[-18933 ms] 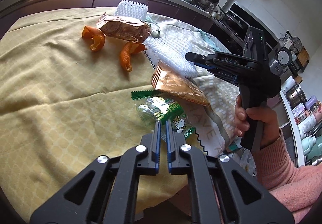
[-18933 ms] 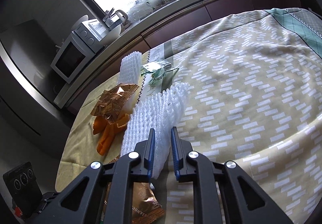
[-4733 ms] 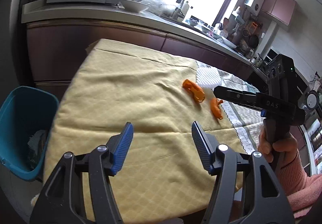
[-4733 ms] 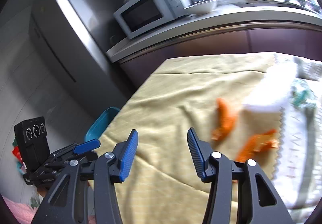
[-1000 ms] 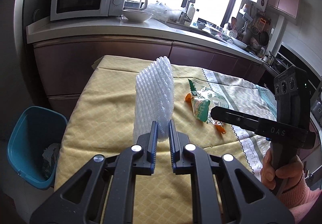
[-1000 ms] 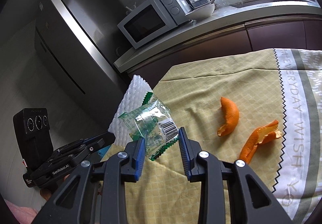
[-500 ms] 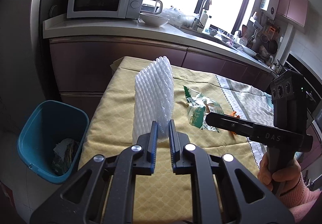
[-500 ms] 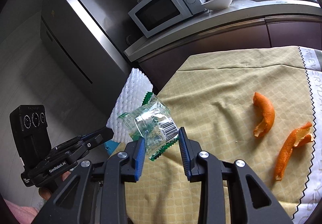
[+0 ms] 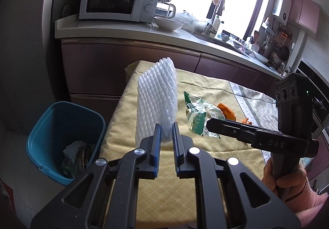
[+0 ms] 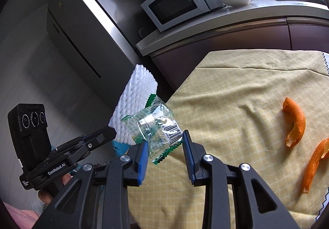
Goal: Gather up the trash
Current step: 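Carry the white foam net with the left tool while the right tool carries the clear bag into the basket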
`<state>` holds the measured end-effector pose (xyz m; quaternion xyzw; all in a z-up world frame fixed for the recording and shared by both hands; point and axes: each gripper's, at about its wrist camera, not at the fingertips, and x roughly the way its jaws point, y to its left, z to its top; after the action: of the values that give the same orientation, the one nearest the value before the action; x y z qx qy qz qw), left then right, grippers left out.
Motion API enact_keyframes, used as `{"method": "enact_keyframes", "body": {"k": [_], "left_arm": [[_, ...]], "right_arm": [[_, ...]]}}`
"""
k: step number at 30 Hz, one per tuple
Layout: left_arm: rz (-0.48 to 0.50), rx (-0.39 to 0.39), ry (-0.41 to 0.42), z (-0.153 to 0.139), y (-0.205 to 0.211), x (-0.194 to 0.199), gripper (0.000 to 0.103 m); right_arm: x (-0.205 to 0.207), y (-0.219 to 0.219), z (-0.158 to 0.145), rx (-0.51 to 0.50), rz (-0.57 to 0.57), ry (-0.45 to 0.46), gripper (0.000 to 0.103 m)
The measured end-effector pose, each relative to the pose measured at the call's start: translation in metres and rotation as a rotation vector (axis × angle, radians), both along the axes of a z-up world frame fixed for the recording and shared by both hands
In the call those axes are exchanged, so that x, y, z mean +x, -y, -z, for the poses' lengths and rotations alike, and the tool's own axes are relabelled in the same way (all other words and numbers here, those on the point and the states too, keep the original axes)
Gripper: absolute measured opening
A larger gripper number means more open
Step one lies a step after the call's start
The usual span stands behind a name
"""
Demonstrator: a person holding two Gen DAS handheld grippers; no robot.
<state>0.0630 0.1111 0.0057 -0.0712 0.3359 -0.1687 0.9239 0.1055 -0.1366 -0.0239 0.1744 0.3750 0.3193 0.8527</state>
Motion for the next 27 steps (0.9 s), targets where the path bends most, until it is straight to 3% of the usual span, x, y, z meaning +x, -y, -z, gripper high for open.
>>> {"method": "enact_keyframes", "body": {"k": [27], "left_arm": [[-0.102,0.023,-0.003,0.004,-0.035,-0.006,0.011]], "right_arm": [[0.014,-0.047,-0.001,-0.024,-0.089,0.008,0.03]]}}
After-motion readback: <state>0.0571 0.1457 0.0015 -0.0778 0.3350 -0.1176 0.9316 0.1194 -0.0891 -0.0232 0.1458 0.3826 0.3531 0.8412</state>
